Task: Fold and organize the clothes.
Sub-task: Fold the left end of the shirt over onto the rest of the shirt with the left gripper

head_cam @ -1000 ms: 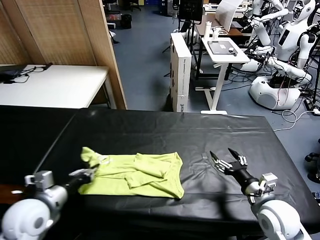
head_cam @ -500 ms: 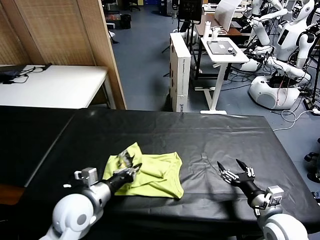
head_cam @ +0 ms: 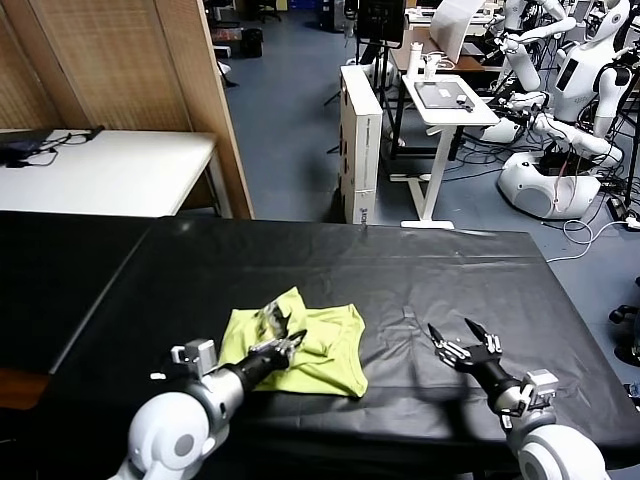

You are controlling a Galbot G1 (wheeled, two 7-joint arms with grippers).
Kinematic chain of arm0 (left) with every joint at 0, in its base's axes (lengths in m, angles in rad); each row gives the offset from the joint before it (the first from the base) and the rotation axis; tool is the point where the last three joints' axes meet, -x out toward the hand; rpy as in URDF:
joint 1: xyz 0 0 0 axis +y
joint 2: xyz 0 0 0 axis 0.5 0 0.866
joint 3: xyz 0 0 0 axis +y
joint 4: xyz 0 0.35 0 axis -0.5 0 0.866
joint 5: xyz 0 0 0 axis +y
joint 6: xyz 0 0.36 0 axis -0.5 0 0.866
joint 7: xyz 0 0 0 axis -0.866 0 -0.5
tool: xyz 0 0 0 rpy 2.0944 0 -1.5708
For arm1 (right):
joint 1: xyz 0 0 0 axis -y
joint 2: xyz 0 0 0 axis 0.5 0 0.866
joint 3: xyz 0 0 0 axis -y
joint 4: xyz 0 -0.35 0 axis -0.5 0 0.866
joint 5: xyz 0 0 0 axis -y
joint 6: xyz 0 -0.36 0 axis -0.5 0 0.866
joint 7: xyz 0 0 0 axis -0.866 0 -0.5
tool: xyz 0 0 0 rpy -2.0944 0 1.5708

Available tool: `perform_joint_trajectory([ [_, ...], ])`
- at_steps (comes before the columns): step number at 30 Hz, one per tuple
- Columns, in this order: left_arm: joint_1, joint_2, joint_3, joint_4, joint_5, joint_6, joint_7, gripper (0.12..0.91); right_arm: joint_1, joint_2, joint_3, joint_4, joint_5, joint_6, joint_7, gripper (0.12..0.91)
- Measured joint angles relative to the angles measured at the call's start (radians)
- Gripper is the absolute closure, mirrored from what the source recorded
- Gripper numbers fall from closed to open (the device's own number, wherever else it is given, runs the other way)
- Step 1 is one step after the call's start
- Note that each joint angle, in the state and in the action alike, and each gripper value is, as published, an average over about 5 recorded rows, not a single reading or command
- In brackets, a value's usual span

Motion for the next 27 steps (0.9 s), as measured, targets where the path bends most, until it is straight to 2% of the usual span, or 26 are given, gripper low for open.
perform_joint_trajectory([
  [12,-0.017,-0.054,0.04,0.035,0.021,0.0,0.006,0.843,0.005,0.009,-0.001,-0.006,-0.008,0.0,0.0,0.118],
  [19,-0.012,-0.078,0.059,0.064,0.074,0.0,0.015,0.83,0.01,0.003,-0.014,-0.008,-0.013,0.002,-0.005,0.118],
  [22,-0.005,-0.089,0.067,0.072,0.094,0.0,0.021,0.716,0.009,0.0,-0.024,-0.01,-0.023,0.007,-0.012,0.118],
  [27,0.004,-0.109,0.085,0.073,0.108,0.0,0.018,0.433,0.019,-0.014,-0.046,-0.021,-0.037,0.013,-0.024,0.118],
])
